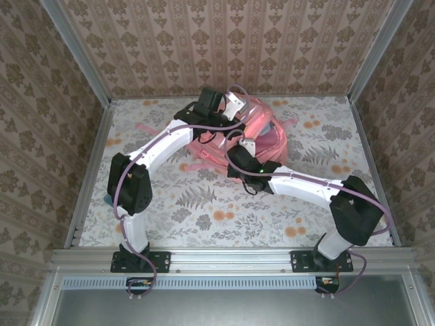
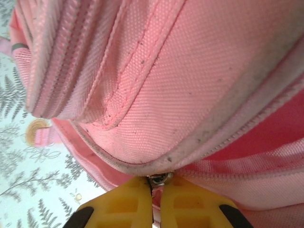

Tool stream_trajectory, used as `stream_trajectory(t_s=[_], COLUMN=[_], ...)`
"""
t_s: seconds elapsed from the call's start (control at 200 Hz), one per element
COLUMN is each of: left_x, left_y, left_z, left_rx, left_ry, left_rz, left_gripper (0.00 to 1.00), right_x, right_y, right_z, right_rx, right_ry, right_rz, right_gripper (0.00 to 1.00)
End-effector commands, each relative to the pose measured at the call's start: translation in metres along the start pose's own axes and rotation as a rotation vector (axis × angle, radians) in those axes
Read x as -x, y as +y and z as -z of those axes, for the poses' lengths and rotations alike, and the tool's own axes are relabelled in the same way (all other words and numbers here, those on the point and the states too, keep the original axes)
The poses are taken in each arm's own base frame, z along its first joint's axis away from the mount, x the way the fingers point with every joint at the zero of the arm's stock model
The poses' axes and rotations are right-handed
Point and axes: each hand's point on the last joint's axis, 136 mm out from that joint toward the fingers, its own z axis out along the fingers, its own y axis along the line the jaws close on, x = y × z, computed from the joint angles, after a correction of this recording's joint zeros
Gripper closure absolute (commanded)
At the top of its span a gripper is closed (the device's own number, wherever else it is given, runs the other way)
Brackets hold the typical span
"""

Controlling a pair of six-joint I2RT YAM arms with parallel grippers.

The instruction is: Pack books, pencil case, and school supplies into a backpack

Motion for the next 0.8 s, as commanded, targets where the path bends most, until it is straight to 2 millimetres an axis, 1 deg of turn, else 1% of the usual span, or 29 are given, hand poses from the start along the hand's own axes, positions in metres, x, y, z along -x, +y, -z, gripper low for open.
stream_trajectory(t_s=[0.0, 0.125, 0.25, 0.3, 0.31, 0.325, 0.415, 0.46, 0.525, 0.605, 0.665, 0.69, 0.74, 0.77, 0.795], left_x=[0.039, 0.036, 0.033, 0.033, 0.033, 0.034, 0.033, 0.03, 0.025, 0.016, 0.013, 0.014, 0.018, 0.02, 0.021], left_y=[-0.012, -0.01, -0.006, -0.006, -0.006, -0.006, -0.005, -0.004, -0.002, 0.002, 0.006, 0.008, 0.011, 0.015, 0.02], left_z=[0.015, 0.014, 0.012, 0.012, 0.012, 0.012, 0.013, 0.012, 0.011, 0.006, 0.005, 0.007, 0.012, 0.016, 0.02], left_rx=[-0.036, -0.033, -0.027, -0.026, -0.025, -0.024, -0.015, -0.009, -0.004, 0.007, 0.018, 0.024, 0.041, 0.06, 0.081], left_ry=[-0.12, -0.117, -0.112, -0.112, -0.114, -0.114, -0.113, -0.105, -0.09, -0.066, -0.056, -0.058, -0.073, -0.084, -0.089], left_rz=[-0.077, -0.073, -0.067, -0.068, -0.07, -0.072, -0.082, -0.086, -0.095, -0.09, -0.069, -0.056, -0.019, 0.004, 0.036], left_gripper=[1.0, 1.0, 1.0, 1.0, 1.0, 1.0, 1.0, 1.0, 1.0, 1.0, 1.0, 0.93, 0.74, 0.6, 0.52], right_x=[0.013, 0.013, 0.015, 0.011, 0.017, 0.018, 0.012, 0.007, 0.005, 0.004, 0.003, 0.002, -0.001, -0.002, -0.002], right_y=[0.009, 0.013, 0.011, 0.007, 0.009, 0.008, -0.011, -0.024, -0.039, -0.053, -0.06, -0.062, -0.066, -0.069, -0.071], right_z=[0.011, 0.017, 0.025, 0.023, 0.03, 0.032, 0.035, 0.036, 0.04, 0.047, 0.048, 0.048, 0.047, 0.047, 0.048], right_rx=[0.152, 0.272, 0.358, 0.372, 0.39, 0.392, 0.312, 0.259, 0.218, 0.18, 0.15, 0.14, 0.111, 0.088, 0.07], right_ry=[0.017, 0.06, 0.092, 0.114, 0.1, 0.1, 0.112, 0.124, 0.126, 0.115, 0.107, 0.108, 0.103, 0.097, 0.092], right_rz=[-0.094, -0.188, -0.28, -0.309, -0.312, -0.314, -0.297, -0.279, -0.273, -0.269, -0.242, -0.232, -0.204, -0.188, -0.174], right_gripper=[0.97, 0.99, 0.99, 0.99, 0.99, 0.99, 1.0, 1.0, 1.0, 0.99, 0.97, 0.95, 0.91, 0.88, 0.86])
